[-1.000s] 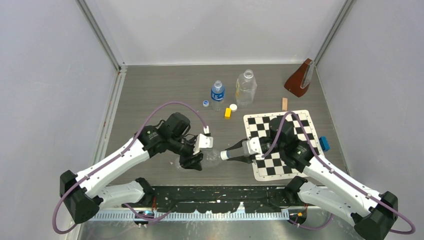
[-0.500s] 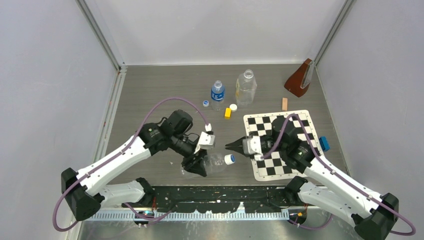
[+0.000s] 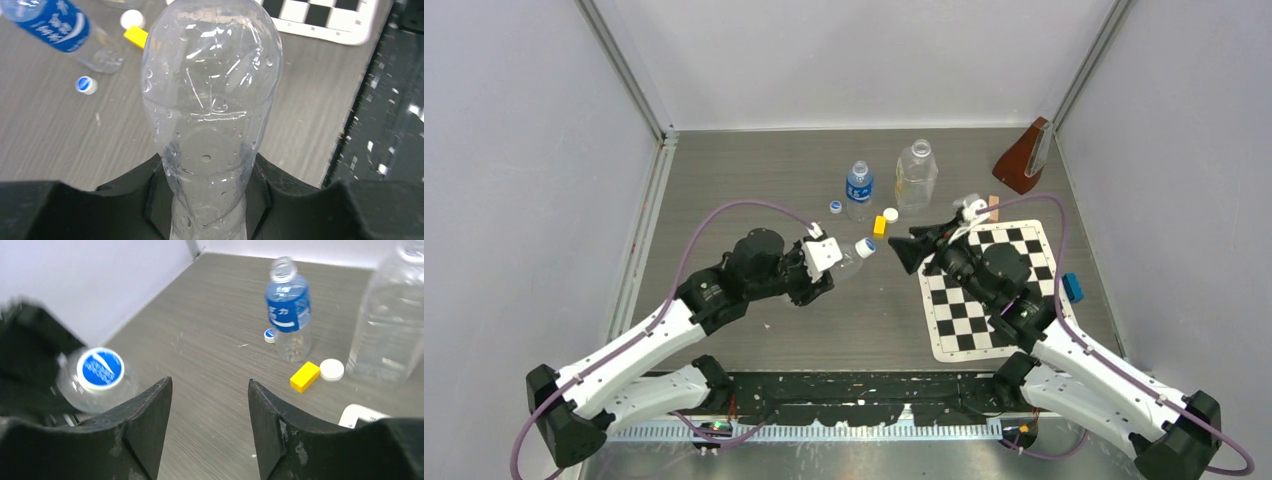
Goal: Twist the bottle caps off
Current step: Unscrew the bottle cap from the plastic bottle.
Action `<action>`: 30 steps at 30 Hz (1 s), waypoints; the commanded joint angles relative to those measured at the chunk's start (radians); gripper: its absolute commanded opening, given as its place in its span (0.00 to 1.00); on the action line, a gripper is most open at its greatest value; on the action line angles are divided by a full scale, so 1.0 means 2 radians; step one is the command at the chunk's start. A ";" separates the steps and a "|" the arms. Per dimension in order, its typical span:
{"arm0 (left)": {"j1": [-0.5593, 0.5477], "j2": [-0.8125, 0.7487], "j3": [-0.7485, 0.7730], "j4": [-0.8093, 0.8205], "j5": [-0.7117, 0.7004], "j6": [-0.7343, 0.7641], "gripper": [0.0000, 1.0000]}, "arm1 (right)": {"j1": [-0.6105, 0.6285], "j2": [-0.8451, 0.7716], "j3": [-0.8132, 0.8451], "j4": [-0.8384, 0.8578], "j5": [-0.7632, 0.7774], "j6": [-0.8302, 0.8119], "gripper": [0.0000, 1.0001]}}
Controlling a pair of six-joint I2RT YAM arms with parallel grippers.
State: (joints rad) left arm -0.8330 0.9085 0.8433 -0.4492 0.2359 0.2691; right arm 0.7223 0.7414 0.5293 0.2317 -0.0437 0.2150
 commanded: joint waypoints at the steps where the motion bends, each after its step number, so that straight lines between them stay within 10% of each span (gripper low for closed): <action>1: 0.001 0.016 0.001 0.083 -0.091 -0.045 0.00 | -0.003 0.009 0.063 -0.054 0.146 0.233 0.65; 9: -0.004 0.056 0.000 0.136 -0.114 -0.102 0.00 | -0.002 0.074 0.080 0.028 0.080 0.339 0.72; 30: -0.013 0.094 0.016 0.159 -0.136 -0.183 0.00 | 0.014 0.186 0.139 0.072 0.060 0.306 0.63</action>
State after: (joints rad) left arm -0.8536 1.0817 0.8383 -0.2081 -0.0368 -0.0555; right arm 0.7380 1.0927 0.7521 0.3241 0.0937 0.8566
